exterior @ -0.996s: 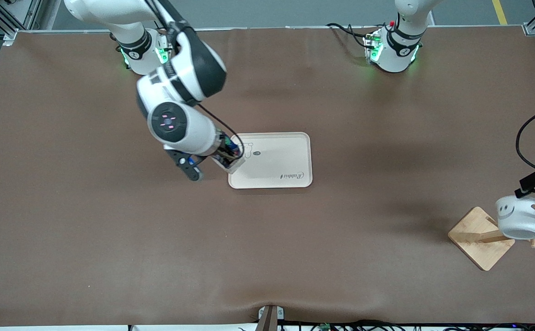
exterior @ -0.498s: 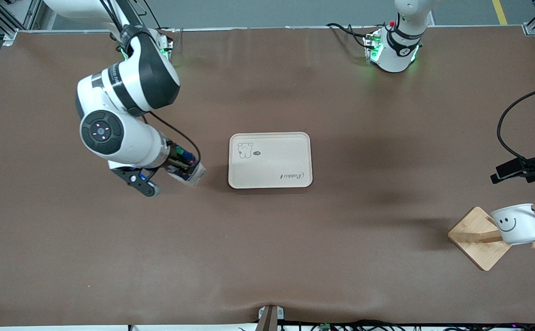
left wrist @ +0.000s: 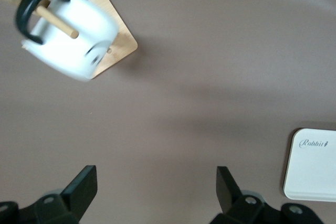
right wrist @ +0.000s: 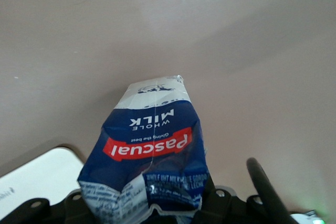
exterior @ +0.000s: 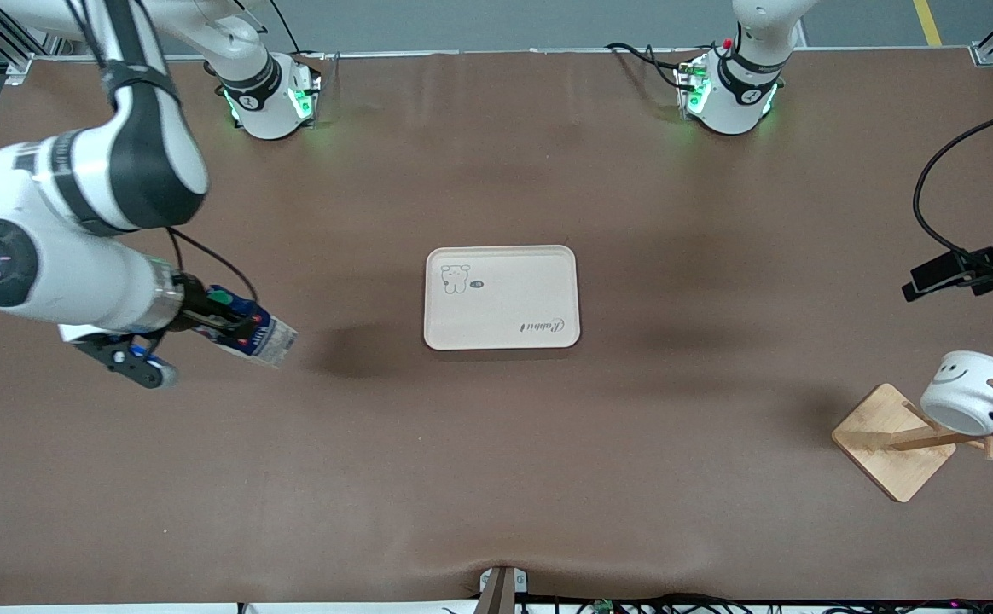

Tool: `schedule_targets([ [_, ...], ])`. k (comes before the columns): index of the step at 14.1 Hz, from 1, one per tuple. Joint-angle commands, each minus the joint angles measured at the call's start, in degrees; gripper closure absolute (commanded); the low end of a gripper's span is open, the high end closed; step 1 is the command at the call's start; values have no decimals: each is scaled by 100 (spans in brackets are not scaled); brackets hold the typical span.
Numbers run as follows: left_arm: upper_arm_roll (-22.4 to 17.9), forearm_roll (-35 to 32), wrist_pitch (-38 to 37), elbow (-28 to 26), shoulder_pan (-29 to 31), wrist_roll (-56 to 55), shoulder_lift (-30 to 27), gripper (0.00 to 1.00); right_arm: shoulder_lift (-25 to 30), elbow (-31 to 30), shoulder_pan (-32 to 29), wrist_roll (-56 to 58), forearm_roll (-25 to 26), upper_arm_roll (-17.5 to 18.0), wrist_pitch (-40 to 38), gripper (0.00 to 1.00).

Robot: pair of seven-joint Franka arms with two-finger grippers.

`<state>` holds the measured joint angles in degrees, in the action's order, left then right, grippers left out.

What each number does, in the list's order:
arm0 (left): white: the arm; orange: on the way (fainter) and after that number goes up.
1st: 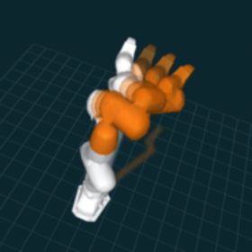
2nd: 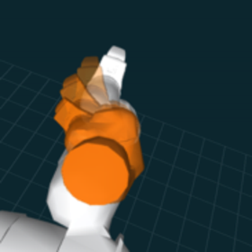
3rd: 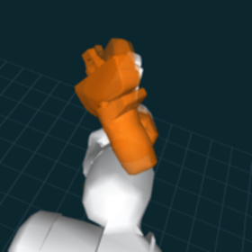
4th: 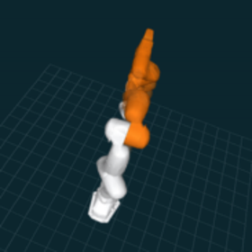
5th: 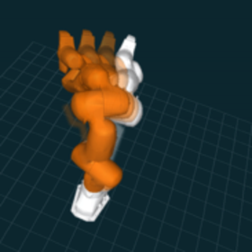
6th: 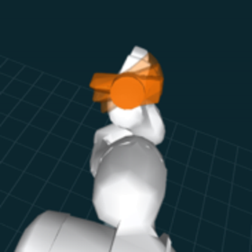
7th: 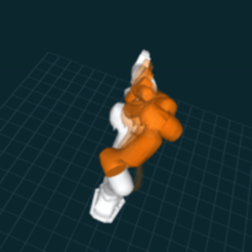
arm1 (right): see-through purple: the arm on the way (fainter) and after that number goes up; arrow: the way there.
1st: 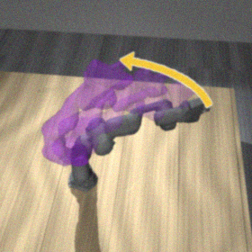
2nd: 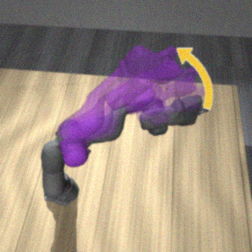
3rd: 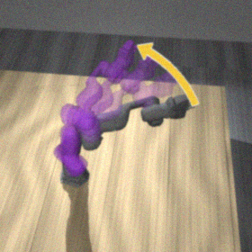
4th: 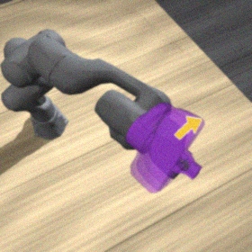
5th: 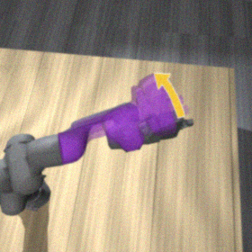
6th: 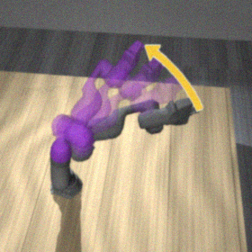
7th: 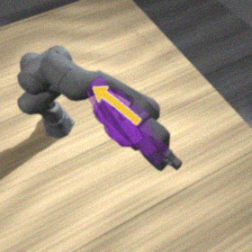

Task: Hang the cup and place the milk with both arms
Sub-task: 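Release the mug and raise the left gripper while the right gripper carries milk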

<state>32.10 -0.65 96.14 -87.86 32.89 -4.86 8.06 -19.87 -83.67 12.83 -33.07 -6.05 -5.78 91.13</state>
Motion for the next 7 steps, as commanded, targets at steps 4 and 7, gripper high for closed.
schedule_targets([
  [4, -36, 100, -219, 233, -159, 64, -191, 0, 721, -1229, -974, 1494, 218, 112, 421, 100],
  [7, -1017, 56, -587, 243, -1228, 3, -340, 0, 888, -1590, -1282, 2171, 569, 103, 686, 100],
])
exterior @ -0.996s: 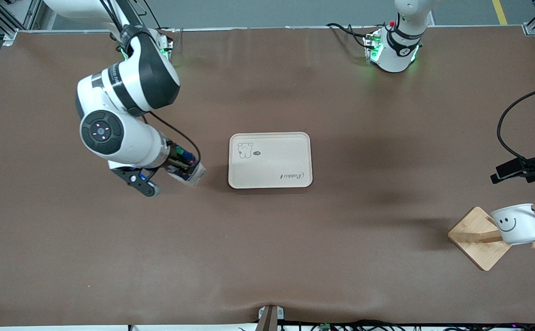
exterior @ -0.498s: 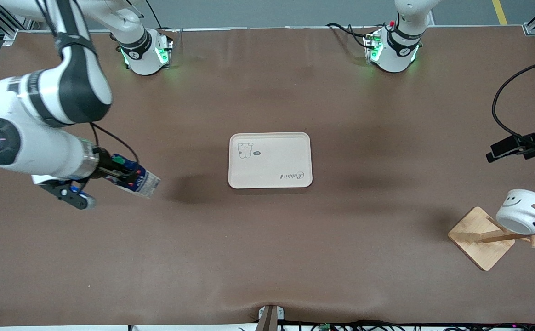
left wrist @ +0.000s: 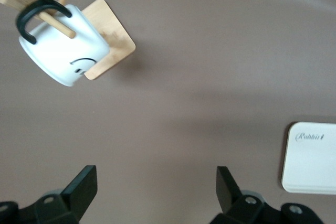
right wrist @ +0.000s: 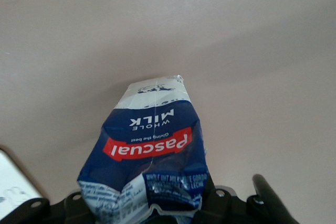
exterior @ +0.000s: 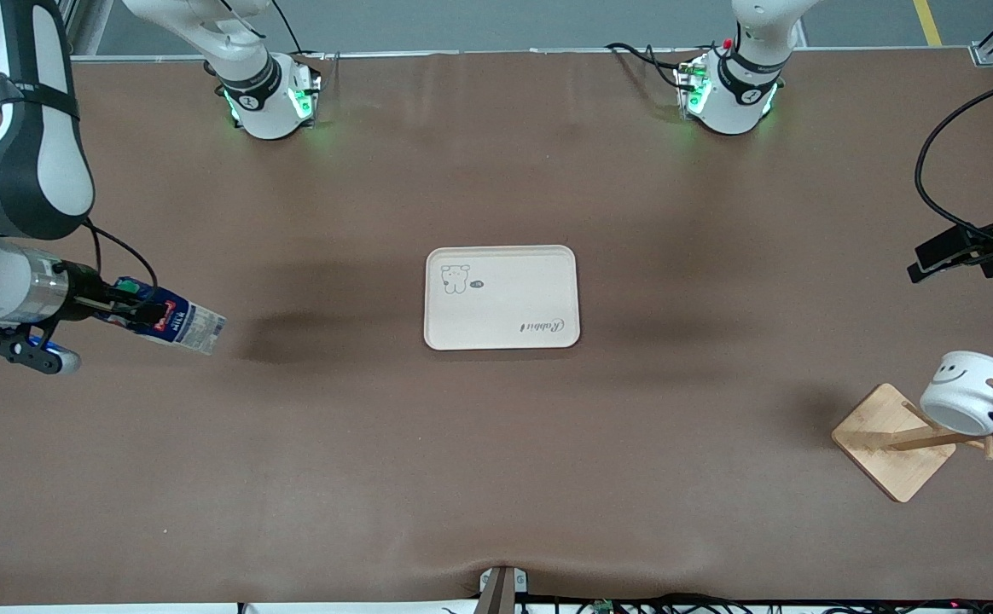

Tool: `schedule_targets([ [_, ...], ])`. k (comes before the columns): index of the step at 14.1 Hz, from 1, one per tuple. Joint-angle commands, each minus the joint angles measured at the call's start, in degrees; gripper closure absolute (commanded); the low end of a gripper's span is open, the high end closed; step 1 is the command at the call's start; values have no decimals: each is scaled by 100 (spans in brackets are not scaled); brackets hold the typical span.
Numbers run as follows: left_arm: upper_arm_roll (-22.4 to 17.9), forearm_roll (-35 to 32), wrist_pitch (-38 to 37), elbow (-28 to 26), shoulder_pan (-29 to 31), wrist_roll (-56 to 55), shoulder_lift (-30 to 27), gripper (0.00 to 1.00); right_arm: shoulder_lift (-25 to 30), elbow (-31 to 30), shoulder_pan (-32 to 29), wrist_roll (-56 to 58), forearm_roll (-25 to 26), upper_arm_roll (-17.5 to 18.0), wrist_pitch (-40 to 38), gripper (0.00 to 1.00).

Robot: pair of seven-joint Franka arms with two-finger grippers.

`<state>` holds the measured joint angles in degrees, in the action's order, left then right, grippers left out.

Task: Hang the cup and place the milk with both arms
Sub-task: 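Release the mug and raise the left gripper while the right gripper carries milk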

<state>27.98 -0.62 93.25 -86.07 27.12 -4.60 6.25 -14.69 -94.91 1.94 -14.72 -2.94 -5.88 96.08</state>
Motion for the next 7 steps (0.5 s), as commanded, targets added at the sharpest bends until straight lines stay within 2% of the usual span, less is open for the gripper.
schedule_targets([
  [1, -1114, 96, -412, 55, -1099, -41, -255, 0, 457, -658, -272, 356, 380, 122, 374, 100],
  [2, -1546, 79, -500, 38, -1512, -41, -317, 0, 589, -956, -378, 399, 408, 122, 724, 100],
  [3, -1724, 79, -553, 3, -1717, -49, -396, 0, 721, -1333, -414, 565, 417, 122, 1145, 100],
  [5, -1778, 53, -686, -103, -1946, -76, -519, 0, 967, -1958, -449, 751, 408, 122, 1649, 100],
  [7, -2067, 44, -634, -356, -2262, -85, -756, 0, 1021, -2328, -528, 961, 408, 122, 1991, 100],
])
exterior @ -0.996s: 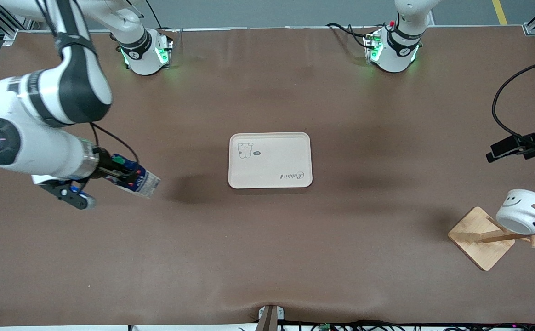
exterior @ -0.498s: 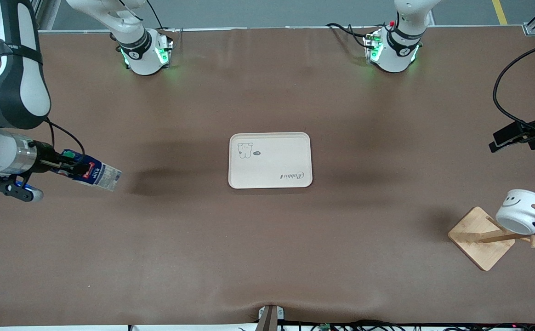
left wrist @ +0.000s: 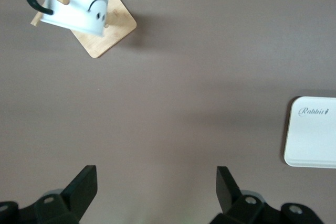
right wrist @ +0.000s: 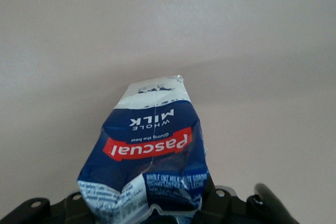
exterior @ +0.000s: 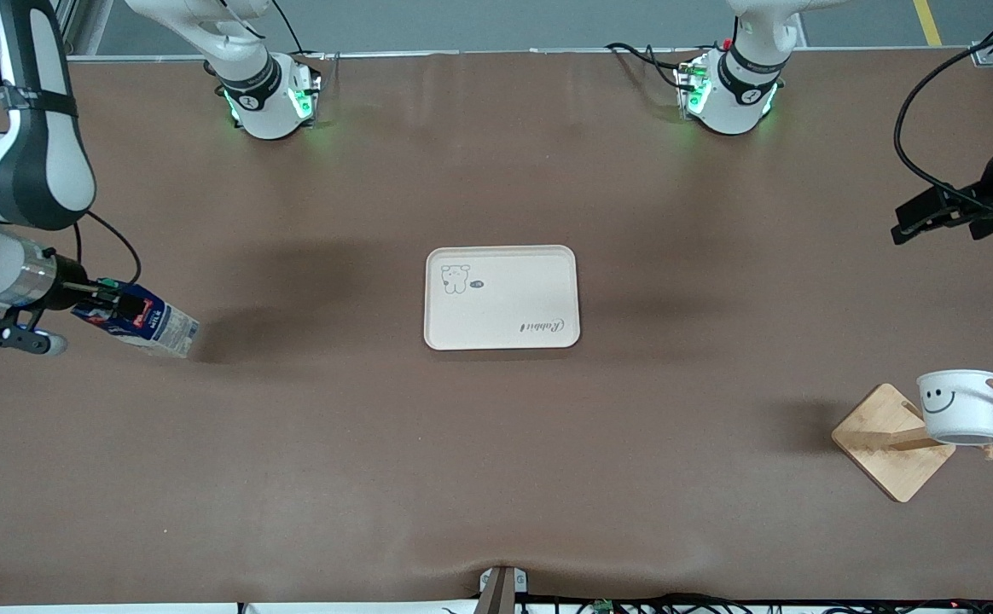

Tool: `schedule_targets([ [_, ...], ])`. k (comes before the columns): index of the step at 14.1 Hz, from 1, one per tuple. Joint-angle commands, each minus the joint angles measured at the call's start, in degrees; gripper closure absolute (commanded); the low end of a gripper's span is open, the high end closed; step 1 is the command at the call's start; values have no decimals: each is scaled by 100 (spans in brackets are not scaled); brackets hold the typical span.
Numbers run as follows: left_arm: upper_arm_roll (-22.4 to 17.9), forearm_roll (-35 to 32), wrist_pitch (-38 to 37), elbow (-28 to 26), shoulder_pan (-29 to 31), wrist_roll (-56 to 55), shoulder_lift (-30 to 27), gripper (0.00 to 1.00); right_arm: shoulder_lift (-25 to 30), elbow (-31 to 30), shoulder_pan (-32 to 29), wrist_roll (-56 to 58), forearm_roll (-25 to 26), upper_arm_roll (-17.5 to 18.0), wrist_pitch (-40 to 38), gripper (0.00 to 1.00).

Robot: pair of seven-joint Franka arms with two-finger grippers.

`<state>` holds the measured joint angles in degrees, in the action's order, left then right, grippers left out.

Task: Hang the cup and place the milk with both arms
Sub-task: 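Release the mug and raise the left gripper while the right gripper carries milk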

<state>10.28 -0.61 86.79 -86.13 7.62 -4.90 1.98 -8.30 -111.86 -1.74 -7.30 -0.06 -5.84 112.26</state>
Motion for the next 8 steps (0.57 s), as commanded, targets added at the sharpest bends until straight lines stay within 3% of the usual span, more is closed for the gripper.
schedule_targets([
  [1, -438, 34, 100, -535, -444, -55, -469, 0, 373, -757, -247, 482, 120, 127, 637, 100],
  [3, -475, 34, 381, -922, -498, -55, -716, 0, 382, -1038, -353, 686, 120, 127, 920, 100],
  [8, -422, 26, 461, -905, -454, -55, -629, 0, 444, -1469, -371, 836, 103, 127, 956, 98],
])
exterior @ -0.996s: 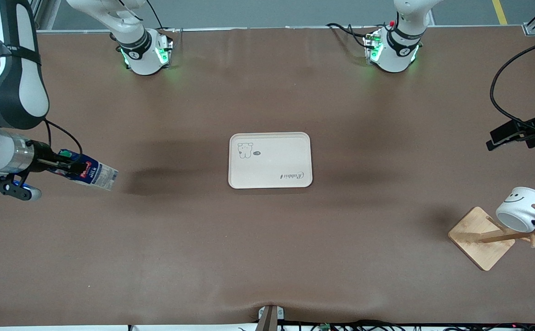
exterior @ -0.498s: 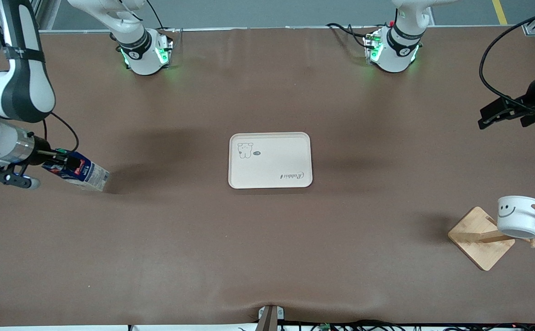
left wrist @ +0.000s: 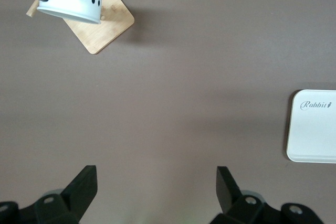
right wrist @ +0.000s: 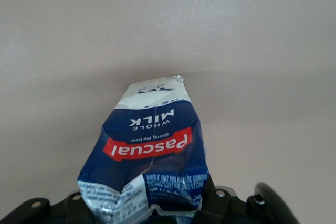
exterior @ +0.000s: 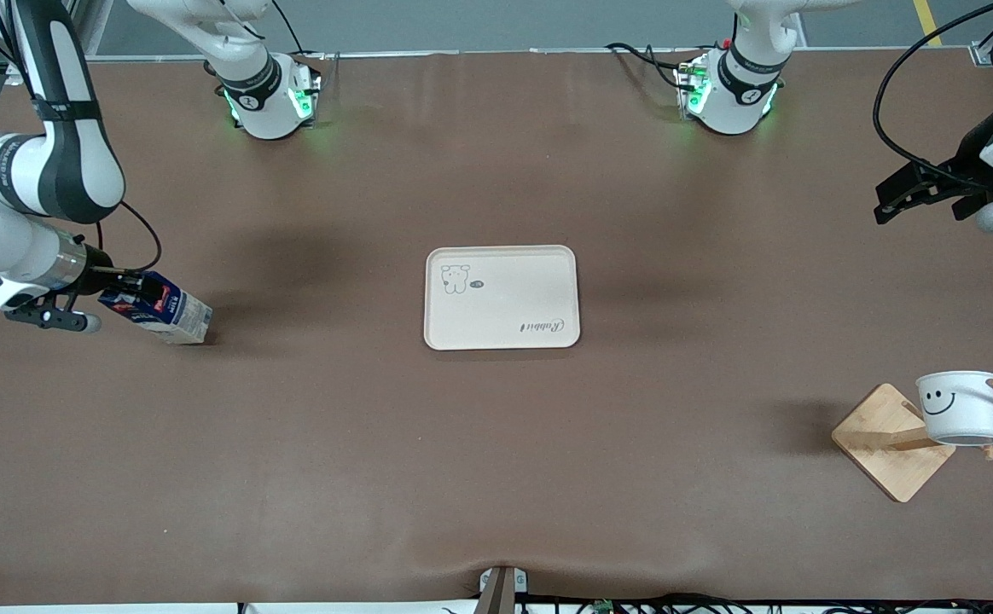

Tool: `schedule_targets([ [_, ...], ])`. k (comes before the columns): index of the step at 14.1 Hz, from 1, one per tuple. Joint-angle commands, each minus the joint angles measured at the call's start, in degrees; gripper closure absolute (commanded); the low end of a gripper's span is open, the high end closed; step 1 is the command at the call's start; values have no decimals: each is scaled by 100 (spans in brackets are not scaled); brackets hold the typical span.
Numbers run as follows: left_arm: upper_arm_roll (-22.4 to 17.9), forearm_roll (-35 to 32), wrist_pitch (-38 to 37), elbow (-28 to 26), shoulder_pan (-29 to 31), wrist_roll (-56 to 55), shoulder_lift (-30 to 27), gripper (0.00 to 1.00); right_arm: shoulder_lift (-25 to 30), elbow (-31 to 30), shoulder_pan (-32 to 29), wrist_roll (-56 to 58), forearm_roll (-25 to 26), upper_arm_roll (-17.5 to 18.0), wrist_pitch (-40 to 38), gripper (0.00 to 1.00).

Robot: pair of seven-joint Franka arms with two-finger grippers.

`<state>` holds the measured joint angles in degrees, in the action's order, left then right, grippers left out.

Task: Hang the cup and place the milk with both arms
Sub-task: 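Lower the milk carton onto the table with the right gripper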

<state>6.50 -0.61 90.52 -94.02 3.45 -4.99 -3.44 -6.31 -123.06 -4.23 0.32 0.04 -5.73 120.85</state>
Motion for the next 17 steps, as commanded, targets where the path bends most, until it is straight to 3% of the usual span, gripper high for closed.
schedule_targets([
  [1, -44, 25, 97, -107, -29, -54, -87, 0, 253, -454, -131, 74, 84, 116, 279, 88],
  [2, -44, 25, 89, -107, -28, -55, -87, 0, 253, -534, -140, 82, 84, 116, 499, 66],
  [4, -44, 25, 80, -99, -28, -46, -87, 0, 253, -648, -149, 118, 84, 116, 624, 63],
  [5, -44, 25, 63, -99, -20, -46, -87, 0, 253, -649, -149, 118, 84, 116, 624, 52],
  [6, -44, 25, 62, -99, -20, -46, -87, 0, 253, -649, -149, 126, 84, 116, 624, 26],
  [8, -52, 17, 62, -99, -20, -37, -78, 0, 253, -640, -149, 205, 75, 116, 624, 5],
  [9, -52, 8, 80, -107, -20, -46, -69, 0, 253, -623, -149, 206, 75, 125, 624, 0],
  [12, -26, -282, 141, -116, -37, -54, -87, 0, 253, -614, -166, 206, 40, 125, 633, 0],
  [17, -35, -185, 265, -125, -11, -19, -87, 0, 253, -552, -175, 197, 14, 116, 615, 0],
])
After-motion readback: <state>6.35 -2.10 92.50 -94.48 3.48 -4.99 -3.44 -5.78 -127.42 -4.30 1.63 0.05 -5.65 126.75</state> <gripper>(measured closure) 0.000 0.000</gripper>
